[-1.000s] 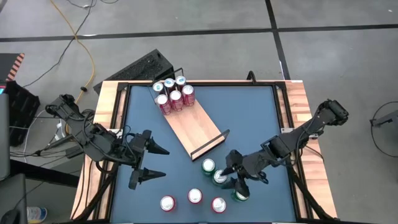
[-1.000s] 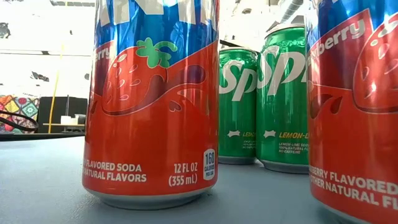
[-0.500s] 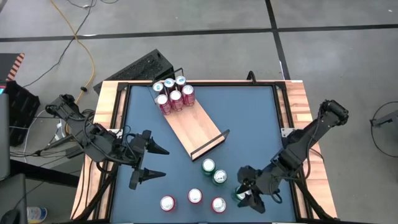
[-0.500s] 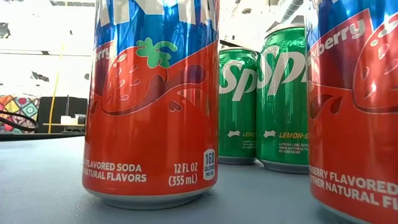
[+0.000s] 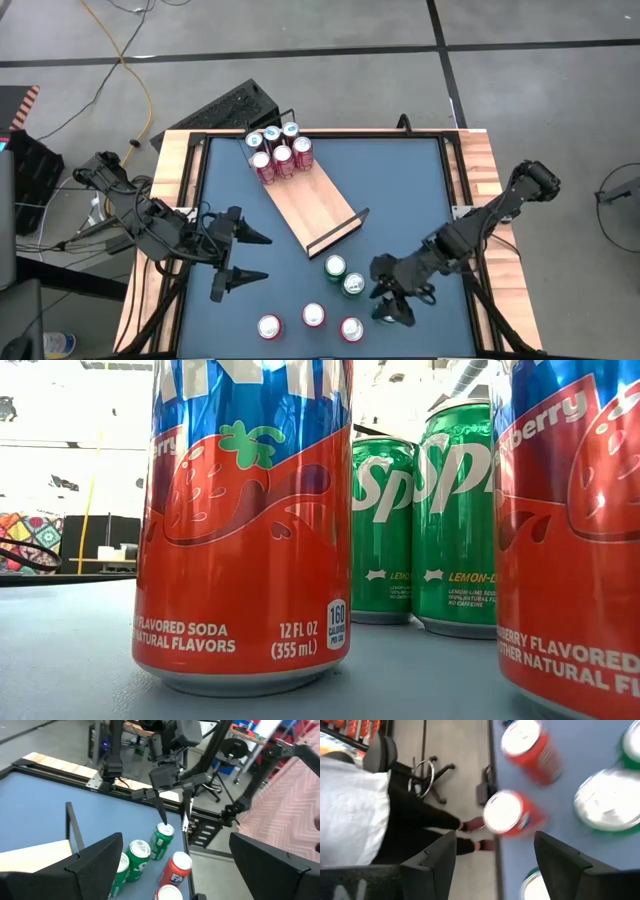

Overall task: Place canned beverage on shelf
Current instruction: Put the bottom green soda can on the shelf

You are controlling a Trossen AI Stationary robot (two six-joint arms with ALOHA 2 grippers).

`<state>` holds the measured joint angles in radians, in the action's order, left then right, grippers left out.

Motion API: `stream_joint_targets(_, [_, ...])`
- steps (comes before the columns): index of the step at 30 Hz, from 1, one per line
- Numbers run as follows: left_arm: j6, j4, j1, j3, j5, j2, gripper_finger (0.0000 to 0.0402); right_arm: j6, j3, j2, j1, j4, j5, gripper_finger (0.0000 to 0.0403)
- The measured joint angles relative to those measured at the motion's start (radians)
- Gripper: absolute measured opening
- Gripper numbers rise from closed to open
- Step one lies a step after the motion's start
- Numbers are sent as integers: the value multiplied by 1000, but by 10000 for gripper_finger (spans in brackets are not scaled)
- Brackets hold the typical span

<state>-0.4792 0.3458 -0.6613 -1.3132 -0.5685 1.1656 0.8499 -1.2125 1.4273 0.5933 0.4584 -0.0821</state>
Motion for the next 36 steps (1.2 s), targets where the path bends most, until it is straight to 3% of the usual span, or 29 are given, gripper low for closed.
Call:
stream_joint_targets(7, [-5,0,0,0,-55,0,352,-165,-103,0,-69,112,-53,249])
stream_joint_targets(11, [-5,0,0,0,-55,0,352,-230,-206,0,-71,305,-4,249])
stream_joint_targets(16, [-8,0,0,0,-54,0,352,-190,-278,0,-35,527,72,249])
stream_joint_targets(25, [-2,11,0,0,-76,0,352,-58,-280,21,41,561,85,249])
stream_joint_targets(32, [-9,10,0,0,-79,0,352,-169,-279,129,71,554,76,250])
stream_joint_targets(36, [-18,14,0,0,-80,0,352,-227,-278,200,85,557,19,251])
